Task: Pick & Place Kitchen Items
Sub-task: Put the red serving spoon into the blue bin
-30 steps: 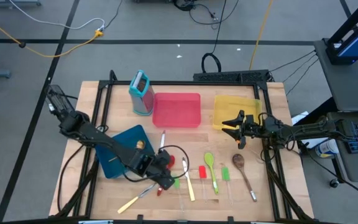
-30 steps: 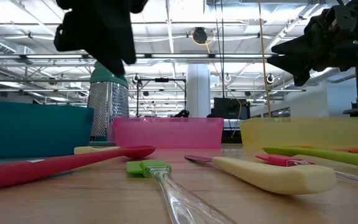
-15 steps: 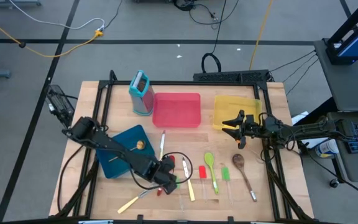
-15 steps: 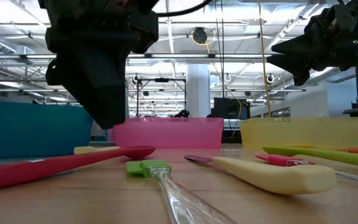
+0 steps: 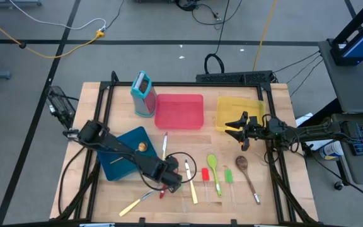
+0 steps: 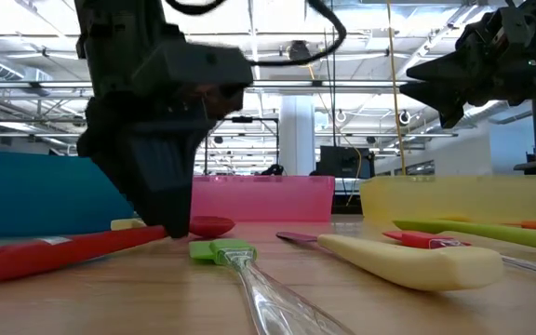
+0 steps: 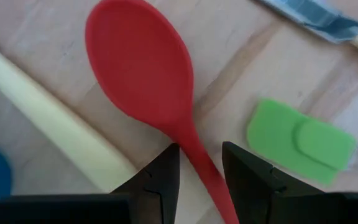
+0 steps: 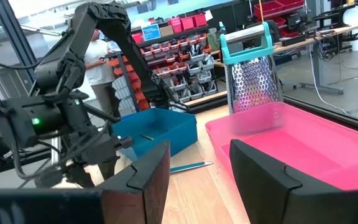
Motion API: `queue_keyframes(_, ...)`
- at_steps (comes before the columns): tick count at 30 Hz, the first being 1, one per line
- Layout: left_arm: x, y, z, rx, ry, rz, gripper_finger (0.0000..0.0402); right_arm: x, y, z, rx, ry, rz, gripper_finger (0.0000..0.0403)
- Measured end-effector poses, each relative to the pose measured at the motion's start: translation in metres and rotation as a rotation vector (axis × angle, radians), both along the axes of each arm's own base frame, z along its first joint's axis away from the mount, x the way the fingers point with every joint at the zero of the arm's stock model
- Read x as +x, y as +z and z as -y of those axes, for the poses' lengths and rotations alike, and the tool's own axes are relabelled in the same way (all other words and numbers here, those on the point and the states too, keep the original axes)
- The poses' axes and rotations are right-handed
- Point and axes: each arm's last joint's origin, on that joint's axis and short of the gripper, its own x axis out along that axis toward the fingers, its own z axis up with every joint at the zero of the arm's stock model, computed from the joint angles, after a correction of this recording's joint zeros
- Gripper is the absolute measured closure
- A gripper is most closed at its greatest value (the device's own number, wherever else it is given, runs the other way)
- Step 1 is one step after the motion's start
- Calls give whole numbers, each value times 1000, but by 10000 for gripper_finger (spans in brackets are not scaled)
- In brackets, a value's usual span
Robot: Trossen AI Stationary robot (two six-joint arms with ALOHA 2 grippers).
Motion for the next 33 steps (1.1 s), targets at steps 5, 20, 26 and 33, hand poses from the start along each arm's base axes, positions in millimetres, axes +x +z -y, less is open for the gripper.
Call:
queue_keyframes(5, 1, -4, 0, 9, -14, -8, 280, 0, 0, 0, 0, 0, 0, 243)
queue_keyframes(20, 4, -7, -1, 47, -106, 4, 332, 0, 0, 0, 0, 0, -2, 243)
queue_keyframes(26, 10, -5, 0, 84, -147, 67, 373, 0, 0, 0, 0, 0, -2, 243)
queue_keyframes(33, 19, 11, 5, 152, -221, 169, 371, 0, 0, 0, 10, 1, -3, 243)
